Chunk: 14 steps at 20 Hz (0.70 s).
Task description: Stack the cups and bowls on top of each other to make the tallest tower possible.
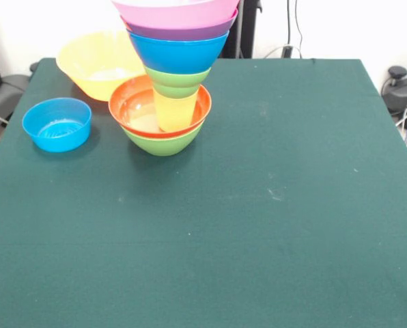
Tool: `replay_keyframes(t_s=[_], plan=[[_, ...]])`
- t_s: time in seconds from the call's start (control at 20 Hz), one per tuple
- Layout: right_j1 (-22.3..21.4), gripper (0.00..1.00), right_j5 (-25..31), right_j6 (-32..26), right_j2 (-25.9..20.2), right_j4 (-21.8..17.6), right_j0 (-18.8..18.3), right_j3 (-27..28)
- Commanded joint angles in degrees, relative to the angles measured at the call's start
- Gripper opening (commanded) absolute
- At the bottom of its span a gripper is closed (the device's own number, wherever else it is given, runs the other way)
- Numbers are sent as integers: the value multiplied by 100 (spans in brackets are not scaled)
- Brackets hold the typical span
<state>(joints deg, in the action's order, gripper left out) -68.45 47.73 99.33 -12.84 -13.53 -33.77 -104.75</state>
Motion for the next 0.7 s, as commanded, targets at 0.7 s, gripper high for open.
replay_keyframes(t_s=[0.7], plan=[[184,0,-299,125,-54,-58,415,-964]])
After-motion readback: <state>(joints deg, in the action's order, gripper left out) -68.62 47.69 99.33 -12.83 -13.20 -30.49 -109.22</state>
